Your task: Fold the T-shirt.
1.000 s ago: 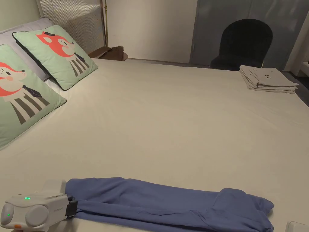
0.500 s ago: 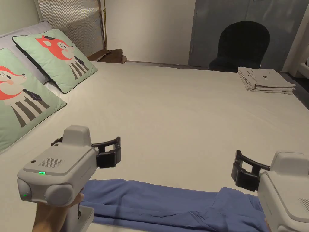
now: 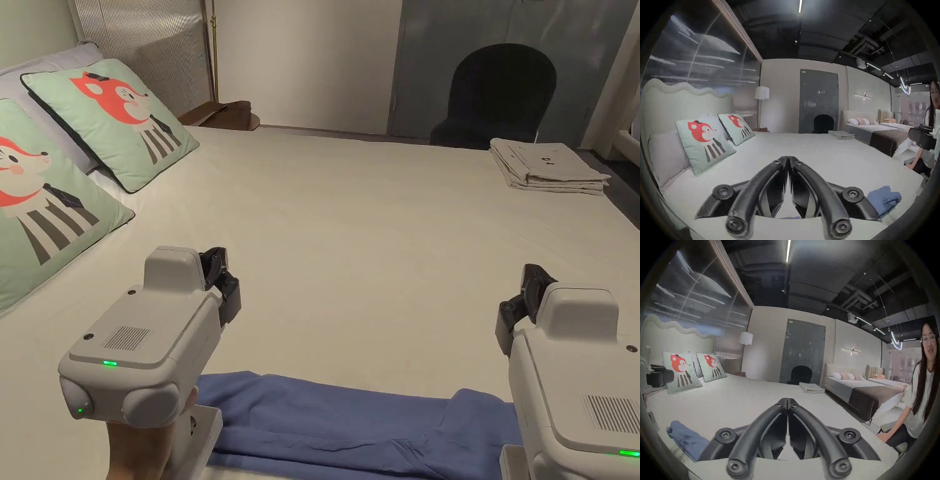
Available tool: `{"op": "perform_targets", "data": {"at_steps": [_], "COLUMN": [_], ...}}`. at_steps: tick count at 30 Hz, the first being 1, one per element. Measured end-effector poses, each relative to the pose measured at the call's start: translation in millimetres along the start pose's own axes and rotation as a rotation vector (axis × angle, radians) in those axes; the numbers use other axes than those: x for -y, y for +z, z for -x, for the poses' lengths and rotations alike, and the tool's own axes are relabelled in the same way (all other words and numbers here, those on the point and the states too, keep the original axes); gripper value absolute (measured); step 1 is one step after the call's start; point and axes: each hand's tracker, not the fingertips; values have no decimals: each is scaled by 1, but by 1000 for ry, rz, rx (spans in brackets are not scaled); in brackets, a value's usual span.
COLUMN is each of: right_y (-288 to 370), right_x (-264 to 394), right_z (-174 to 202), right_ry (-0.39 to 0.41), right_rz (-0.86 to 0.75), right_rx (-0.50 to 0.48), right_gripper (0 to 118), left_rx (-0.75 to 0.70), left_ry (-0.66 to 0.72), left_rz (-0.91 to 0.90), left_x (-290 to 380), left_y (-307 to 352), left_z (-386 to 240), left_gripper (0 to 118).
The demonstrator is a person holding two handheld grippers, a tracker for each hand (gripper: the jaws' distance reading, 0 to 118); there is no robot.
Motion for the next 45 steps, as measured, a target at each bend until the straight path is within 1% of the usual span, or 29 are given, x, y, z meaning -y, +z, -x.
{"op": "perform_targets", "data": {"at_steps": [5, 7, 11, 14, 15, 18, 19, 20, 21, 23, 25, 26, 31, 32, 34, 35, 36, 37, 41, 42, 45], "right_y": [-5, -8, -14, -20, -22, -28, -30, -32, -33, -35, -38, -40, -46, -47, -47, -48, -49, -49, -51, -51, -52], "right_x": [0, 0, 2, 5, 6, 9, 10, 11, 12, 14, 16, 18, 23, 24, 25, 26, 27, 27, 29, 29, 28], "right_z": [3, 5, 8, 12, 13, 17, 19, 20, 21, 24, 27, 28, 30, 30, 30, 31, 31, 31, 30, 30, 28], "right_ry": [9, 4, 7, 13, 12, 14, 15, 17, 19, 24, 36, 41, 27, 28, 33, 35, 36, 36, 41, 46, 55], "right_rz": [-5, -2, 9, 22, 27, 42, 48, 55, 60, 68, 76, 81, 104, 106, 112, 115, 117, 119, 128, 130, 130], "right_rx": [3, 0, -7, -14, -18, -23, -24, -25, -28, -32, -32, -31, -24, -22, -20, -19, -18, -18, -14, -14, -12], "right_gripper": [0, 0, 0, 0, 0, 0, 0, 0, 0, 0, 0, 0, 0, 0, 0, 0, 0, 0, 0, 0, 0], "left_rx": [17, 78, 204, 273, 272, 290, 312, 305, 329, 299, 250, 248, 189, 190, 193, 177, 174, 180, 226, 251, 248], "left_ry": [-2, 81, 349, 490, 540, 599, 612, 652, 688, 723, 713, 702, 745, 745, 749, 744, 735, 731, 770, 769, 756], "left_rz": [27, 74, 243, 370, 404, 493, 559, 588, 625, 664, 684, 699, 747, 757, 787, 796, 795, 789, 803, 801, 808], "left_x": [2, 1, 6, 18, 24, 40, 47, 55, 63, 77, 88, 94, 119, 122, 128, 131, 133, 134, 144, 145, 147], "left_y": [-6, -10, -22, -29, -30, -32, -34, -34, -32, -29, -25, -24, -21, -21, -25, -27, -27, -28, -40, -42, -50], "left_z": [7, 18, 62, 98, 111, 142, 153, 164, 172, 187, 197, 203, 223, 224, 232, 231, 230, 231, 231, 230, 224], "left_gripper": [0, 0, 0, 0, 0, 0, 0, 0, 0, 0, 0, 0, 1, 5, 52, 72, 87, 89, 88, 85, 76]}}
